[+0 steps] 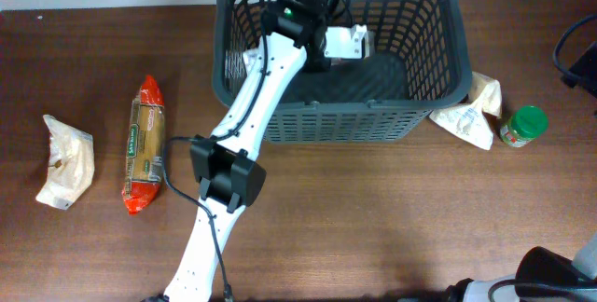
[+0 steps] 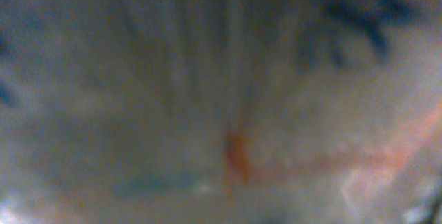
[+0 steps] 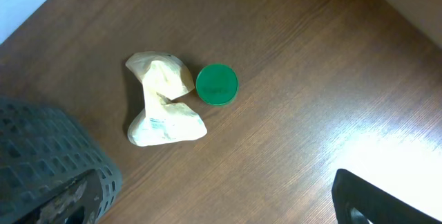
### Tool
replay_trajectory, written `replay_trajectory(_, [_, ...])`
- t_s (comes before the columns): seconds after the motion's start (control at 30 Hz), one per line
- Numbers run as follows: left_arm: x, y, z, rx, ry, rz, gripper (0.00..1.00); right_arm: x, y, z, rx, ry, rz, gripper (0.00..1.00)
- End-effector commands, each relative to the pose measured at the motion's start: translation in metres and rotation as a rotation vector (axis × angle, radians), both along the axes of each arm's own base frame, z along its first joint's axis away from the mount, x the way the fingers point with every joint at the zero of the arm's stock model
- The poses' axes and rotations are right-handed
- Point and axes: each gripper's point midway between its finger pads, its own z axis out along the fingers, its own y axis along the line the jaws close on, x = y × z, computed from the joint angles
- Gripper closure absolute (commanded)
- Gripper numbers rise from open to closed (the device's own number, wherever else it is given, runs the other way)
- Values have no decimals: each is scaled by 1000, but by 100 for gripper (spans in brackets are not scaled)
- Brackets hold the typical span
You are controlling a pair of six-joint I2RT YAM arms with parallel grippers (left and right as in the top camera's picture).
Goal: Pack container
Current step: 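Lift the white box strip into the basket and release it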
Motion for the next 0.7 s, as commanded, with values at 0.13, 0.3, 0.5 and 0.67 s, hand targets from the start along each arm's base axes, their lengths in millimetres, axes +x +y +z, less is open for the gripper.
replay_trajectory(0.13, [5, 0, 40, -144, -55, 232, 1, -2, -2, 1, 3, -4, -14, 1])
replay_trajectory(0.3, [-5, 42, 144, -320, -220, 561, 1, -1, 0, 1, 11, -9, -9, 1])
replay_trajectory(0.5, [-70, 111, 261, -531, -314, 735, 1, -1, 0, 1, 11, -9, -9, 1])
replay_trajectory(0.67, [-102, 190, 274, -649, -228, 988, 1, 1, 3, 1, 25, -16, 0, 1])
